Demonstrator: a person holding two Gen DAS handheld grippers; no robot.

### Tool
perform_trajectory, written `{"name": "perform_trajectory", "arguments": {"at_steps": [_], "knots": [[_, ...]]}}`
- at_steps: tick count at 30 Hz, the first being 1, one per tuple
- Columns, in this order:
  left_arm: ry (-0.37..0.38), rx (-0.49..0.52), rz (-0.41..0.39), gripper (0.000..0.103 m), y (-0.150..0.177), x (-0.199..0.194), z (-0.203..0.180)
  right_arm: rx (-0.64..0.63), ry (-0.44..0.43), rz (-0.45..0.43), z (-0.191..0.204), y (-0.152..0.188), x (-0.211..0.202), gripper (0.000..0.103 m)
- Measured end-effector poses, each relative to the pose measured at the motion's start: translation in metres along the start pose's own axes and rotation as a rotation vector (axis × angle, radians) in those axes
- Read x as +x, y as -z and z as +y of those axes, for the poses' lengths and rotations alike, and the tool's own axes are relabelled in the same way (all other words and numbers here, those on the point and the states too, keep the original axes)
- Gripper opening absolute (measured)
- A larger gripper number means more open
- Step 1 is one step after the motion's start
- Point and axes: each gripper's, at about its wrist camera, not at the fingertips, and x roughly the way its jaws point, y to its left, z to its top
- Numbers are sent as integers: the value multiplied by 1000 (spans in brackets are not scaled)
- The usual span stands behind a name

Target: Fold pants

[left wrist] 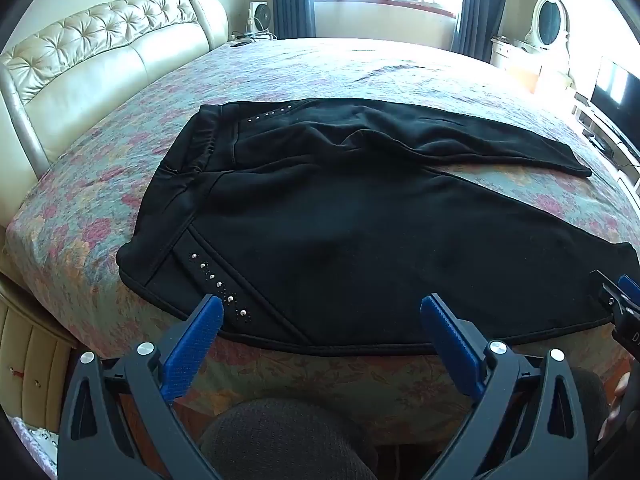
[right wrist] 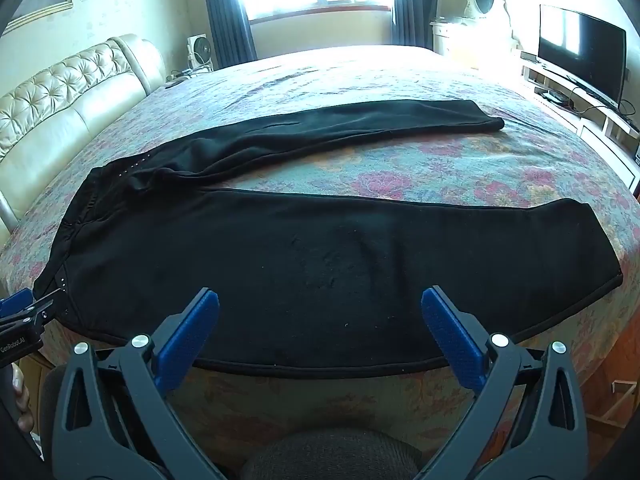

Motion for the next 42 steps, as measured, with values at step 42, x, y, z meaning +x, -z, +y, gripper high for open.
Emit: {"name": "perform_trajectory", "arguments": {"at_steps": [42], "knots": [[109,45,-24,99,-16,-7,2,23,-33,31,-5,-8,6,101]]}}
